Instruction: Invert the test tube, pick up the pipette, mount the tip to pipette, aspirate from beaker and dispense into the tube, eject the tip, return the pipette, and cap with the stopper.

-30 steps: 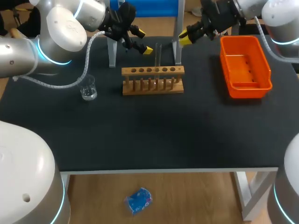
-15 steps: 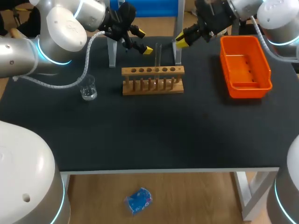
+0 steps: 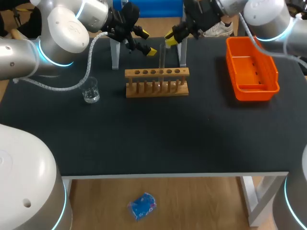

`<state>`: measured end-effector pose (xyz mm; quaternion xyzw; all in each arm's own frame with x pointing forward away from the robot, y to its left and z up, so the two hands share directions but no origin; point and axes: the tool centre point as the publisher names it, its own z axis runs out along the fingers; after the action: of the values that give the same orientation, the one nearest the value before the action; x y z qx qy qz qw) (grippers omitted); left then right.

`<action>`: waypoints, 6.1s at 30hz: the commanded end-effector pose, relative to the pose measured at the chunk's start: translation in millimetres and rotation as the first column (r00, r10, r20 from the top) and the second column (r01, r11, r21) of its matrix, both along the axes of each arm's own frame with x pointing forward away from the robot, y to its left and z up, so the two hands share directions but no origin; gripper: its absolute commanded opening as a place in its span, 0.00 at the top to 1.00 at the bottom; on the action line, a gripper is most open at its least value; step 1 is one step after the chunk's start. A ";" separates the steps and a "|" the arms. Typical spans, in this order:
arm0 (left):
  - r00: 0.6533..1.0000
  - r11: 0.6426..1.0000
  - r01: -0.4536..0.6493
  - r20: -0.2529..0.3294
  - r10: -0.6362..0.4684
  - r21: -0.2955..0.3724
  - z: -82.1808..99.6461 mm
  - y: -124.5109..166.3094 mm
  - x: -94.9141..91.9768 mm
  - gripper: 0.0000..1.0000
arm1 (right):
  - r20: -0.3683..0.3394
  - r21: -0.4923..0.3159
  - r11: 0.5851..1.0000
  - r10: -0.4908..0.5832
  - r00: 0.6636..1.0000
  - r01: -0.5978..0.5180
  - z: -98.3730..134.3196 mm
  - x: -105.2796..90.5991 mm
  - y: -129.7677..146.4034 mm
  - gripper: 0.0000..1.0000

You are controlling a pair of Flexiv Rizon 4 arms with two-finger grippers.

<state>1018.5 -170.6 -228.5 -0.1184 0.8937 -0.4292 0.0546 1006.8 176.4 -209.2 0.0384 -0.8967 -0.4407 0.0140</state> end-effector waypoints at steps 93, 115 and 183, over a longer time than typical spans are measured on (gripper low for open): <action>1.000 1.000 0.001 -0.004 -0.001 0.004 1.2 -0.1 0.2 0.00 | -0.077 -0.111 0.993 0.021 0.997 -0.029 -54.6 10.2 10.1 1.00; 1.000 1.000 0.001 -0.004 -0.001 0.004 1.2 -0.1 0.2 0.00 | -0.018 0.016 1.000 0.018 1.000 -0.018 -17.5 0.2 -2.4 0.00; 1.000 1.000 0.001 -0.004 -0.001 0.004 1.2 -0.1 0.2 0.00 | -0.108 0.560 0.828 0.116 0.987 -0.036 -28.0 8.3 29.3 1.00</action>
<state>1018.4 -170.6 -228.5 -0.1184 0.8937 -0.4292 0.0546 1013.4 206.4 -226.9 0.0451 -0.7246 -0.6832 0.0791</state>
